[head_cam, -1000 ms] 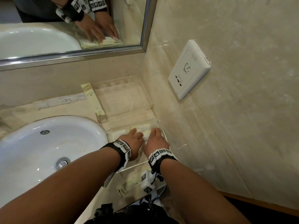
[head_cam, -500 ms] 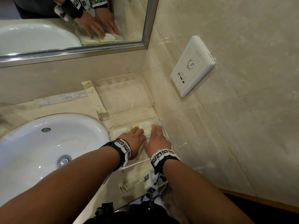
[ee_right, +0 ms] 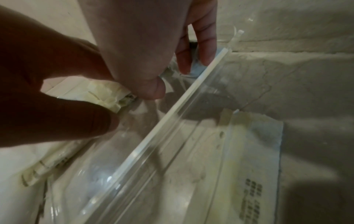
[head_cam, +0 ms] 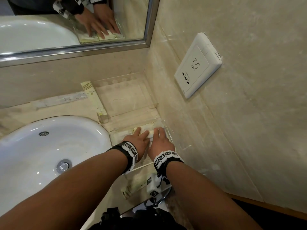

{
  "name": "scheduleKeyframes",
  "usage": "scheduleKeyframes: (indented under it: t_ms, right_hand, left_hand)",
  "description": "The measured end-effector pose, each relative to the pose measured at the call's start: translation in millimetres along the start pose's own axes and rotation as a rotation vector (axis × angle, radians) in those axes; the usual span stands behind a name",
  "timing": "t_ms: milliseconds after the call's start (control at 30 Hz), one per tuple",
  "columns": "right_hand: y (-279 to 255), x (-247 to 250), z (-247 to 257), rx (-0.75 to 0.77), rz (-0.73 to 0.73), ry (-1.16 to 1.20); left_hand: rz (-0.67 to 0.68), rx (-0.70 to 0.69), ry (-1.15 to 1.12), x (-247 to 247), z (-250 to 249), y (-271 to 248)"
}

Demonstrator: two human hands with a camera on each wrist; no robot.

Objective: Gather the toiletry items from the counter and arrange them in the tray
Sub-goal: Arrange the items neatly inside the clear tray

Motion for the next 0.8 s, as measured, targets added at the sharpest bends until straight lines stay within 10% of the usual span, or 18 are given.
scheduleKeyframes:
  t_ms: [800]
  right_hand:
    - [-25,23,-6,0.188,-0.065,0.122]
  left_hand:
    - [-0.194,-0.023,-0.033,30,20,-40]
Point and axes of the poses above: each hand's wrist, its own y-axis towards the middle knuckle, its own x-axis out of the back of the hand, z = x × y, the point moved 10 cm from there along y, towards the middle knuckle, and after that the axes turned 5 degrees about z, right-handed, at the moved point
